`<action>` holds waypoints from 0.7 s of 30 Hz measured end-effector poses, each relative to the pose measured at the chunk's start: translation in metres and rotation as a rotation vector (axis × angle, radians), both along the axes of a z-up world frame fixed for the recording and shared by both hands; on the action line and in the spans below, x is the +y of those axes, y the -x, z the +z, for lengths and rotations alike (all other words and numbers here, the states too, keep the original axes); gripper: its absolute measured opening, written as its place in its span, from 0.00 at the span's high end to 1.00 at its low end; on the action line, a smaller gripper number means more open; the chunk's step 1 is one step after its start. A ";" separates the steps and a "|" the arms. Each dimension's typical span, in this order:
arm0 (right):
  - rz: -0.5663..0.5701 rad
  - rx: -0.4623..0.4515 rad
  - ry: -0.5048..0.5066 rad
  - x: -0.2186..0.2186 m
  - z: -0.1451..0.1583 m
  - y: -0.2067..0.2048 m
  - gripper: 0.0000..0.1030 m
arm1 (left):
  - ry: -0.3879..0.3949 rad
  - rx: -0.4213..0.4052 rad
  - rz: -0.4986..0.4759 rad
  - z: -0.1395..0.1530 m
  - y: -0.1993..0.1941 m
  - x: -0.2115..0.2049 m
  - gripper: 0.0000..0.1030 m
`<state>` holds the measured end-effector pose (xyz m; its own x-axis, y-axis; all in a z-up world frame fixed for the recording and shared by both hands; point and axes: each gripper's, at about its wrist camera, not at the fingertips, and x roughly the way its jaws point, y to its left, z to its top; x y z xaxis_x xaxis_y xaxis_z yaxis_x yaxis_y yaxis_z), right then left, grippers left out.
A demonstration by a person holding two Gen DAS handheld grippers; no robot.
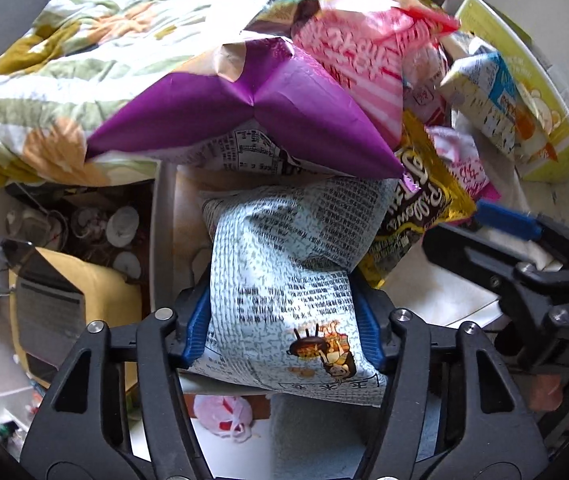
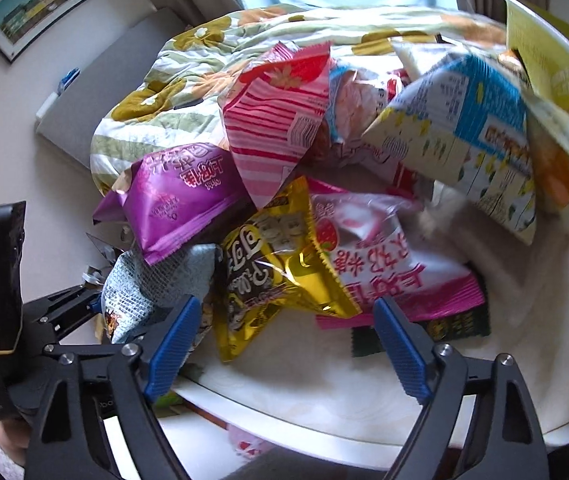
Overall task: Organize snacks
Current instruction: 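Grasp the grey newsprint bag with the left tool while the right tool grasps the gold bag, then carry both bags over the yellow-green box with both tools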
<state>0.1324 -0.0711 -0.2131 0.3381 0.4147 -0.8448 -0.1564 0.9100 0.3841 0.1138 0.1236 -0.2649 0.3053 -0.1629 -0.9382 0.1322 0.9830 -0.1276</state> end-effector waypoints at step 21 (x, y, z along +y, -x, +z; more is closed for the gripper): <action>-0.272 0.185 -0.233 -0.011 -0.024 -0.026 0.23 | 0.077 0.006 0.023 0.001 -0.004 0.020 0.47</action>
<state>0.1587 -0.0823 -0.2374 0.3128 0.5186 -0.7958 0.1691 0.7940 0.5839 0.1182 0.1437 -0.2643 0.3040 -0.2277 -0.9251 0.1088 0.9730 -0.2037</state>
